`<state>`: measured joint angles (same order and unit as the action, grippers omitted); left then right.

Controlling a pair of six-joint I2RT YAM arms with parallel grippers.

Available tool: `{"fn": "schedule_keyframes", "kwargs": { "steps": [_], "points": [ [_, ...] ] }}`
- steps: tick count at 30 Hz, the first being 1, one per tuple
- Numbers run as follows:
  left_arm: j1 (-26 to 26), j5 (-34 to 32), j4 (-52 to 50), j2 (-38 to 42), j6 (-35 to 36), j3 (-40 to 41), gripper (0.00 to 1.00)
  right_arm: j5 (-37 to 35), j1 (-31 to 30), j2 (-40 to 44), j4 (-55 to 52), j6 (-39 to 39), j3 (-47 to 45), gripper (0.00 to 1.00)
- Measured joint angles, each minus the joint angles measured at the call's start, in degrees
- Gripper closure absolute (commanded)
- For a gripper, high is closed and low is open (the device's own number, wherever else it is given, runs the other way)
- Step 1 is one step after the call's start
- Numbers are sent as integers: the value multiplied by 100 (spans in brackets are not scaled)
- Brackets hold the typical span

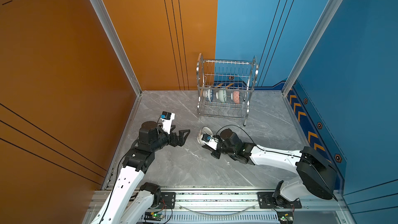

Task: Load bowls into a dish rack
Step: Place the bowl in the dish rack.

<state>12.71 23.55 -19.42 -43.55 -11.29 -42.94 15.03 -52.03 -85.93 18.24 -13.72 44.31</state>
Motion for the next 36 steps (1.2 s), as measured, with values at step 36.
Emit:
{"fn": "schedule_keyframes", "kwargs": {
  "steps": [36],
  "points": [
    [-365,699,592,199,-509,352,2,1198,1657,-1598,2732,4981,916,100]
  ]
}}
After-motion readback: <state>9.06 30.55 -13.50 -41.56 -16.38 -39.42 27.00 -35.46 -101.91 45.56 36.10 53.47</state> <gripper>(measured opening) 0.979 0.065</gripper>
